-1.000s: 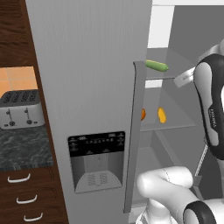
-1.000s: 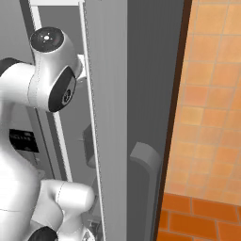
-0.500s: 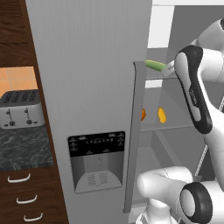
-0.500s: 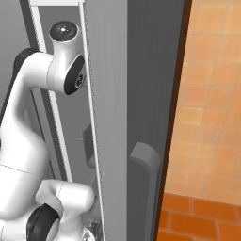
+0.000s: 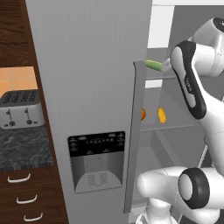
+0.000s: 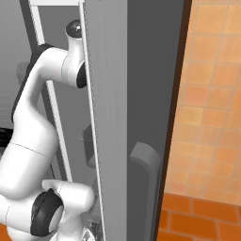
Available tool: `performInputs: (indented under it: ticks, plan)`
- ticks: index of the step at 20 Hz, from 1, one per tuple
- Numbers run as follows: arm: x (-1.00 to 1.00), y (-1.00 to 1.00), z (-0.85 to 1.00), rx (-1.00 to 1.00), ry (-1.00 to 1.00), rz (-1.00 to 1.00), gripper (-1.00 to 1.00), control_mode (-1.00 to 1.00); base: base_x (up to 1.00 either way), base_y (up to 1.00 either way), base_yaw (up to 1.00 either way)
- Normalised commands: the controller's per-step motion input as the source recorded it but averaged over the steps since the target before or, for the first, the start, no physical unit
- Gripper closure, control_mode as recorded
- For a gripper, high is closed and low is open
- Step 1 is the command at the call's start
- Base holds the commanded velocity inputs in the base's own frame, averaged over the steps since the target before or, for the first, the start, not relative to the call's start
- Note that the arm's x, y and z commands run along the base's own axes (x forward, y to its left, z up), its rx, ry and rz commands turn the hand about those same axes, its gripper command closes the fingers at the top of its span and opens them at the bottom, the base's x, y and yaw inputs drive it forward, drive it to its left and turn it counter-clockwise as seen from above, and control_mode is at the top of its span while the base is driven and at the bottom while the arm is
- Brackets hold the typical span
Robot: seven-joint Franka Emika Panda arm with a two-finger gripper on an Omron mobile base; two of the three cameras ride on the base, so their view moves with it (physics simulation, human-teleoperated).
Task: Place one corn and one chicken drumstick in each tupperware on the nearby counter, to pack two identical lunches.
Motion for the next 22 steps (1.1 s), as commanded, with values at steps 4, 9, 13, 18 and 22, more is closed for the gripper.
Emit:
performInputs:
  ticks: [4, 9, 13, 18, 22]
  plan:
    - [0.35, 0.00, -0.16, 0.00, 0.00, 0.02, -1.00, -1.00, 0.00, 0.00, 0.00]
    - [0.37, -0.03, -0.13, 0.00, 0.00, 0.02, -1.00, -1.00, 0.00, 0.00, 0.00]
    - [0.45, -0.02, -0.12, 0.00, 0.00, 0.00, -1.00, -1.00, 0.00, 0.00, 0.00]
    - [0.48, -0.01, -0.07, 0.00, 0.00, 0.00, -1.00, -1.00, 0.00, 0.00, 0.00]
    - [0.46, -0.02, -0.03, 0.00, 0.00, -0.01, -1.00, -1.00, 0.00, 0.00, 0.00]
